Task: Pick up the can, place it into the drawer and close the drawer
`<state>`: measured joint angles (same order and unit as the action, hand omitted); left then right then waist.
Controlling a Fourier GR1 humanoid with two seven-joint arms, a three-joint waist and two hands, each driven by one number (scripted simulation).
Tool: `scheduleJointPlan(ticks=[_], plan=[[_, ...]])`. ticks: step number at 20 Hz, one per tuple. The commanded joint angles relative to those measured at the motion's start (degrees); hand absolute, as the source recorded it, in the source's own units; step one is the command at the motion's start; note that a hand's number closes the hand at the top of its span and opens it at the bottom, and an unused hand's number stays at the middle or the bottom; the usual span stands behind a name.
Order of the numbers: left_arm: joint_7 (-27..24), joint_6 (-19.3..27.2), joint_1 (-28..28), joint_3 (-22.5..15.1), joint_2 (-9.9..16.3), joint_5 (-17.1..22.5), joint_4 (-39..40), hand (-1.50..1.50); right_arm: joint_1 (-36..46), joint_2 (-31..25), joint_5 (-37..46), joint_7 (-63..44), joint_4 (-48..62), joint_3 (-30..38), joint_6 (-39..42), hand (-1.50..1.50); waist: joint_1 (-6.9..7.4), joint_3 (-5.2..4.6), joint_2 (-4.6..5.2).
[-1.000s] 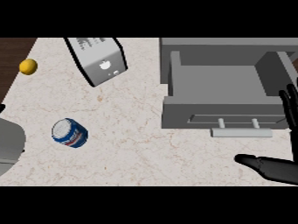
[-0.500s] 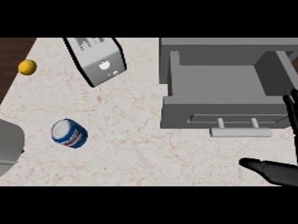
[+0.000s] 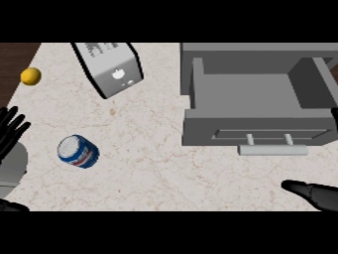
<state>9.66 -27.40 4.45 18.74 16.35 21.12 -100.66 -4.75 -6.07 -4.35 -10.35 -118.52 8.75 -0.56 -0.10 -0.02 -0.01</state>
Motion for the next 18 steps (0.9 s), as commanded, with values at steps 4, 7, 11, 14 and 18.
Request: scheduleJointPlan(ticks=[4, 7, 11, 14, 18], plan=[[-6.34, 0.52, 2.59, -3.36, -5.09, -9.37, 2.46, -1.50, -3.44, -0.16, -1.20, -2.04, -5.23, 1.70, 1.53, -1.50, 0.00, 0.01, -0.03], [-15.28, 0.67, 2.48, -3.87, -6.09, -15.73, 11.95, -1.50, -7.79, 1.64, -0.71, 2.18, -5.09, 0.82, 2.74, -1.50, -0.28, -0.01, 0.00], [-17.66, 0.31, -2.53, -0.74, -2.63, -15.31, 20.32, -1.50, -1.64, -1.04, -2.63, -1.90, -3.51, 3.99, 2.60, -1.50, -0.06, 0.00, 0.03], [-24.56, 1.60, -1.10, -2.39, -4.79, -19.10, 24.32, -1.50, -2.55, -1.58, -4.14, 0.98, -2.21, 6.20, 4.69, -1.50, -0.07, 0.00, 0.02], [-30.63, 4.72, -3.94, -3.26, -5.07, -24.02, 33.65, -1.50, -7.03, 0.67, -4.14, 0.11, -6.75, 4.40, 5.70, -1.50, -0.32, -0.02, 0.03]])
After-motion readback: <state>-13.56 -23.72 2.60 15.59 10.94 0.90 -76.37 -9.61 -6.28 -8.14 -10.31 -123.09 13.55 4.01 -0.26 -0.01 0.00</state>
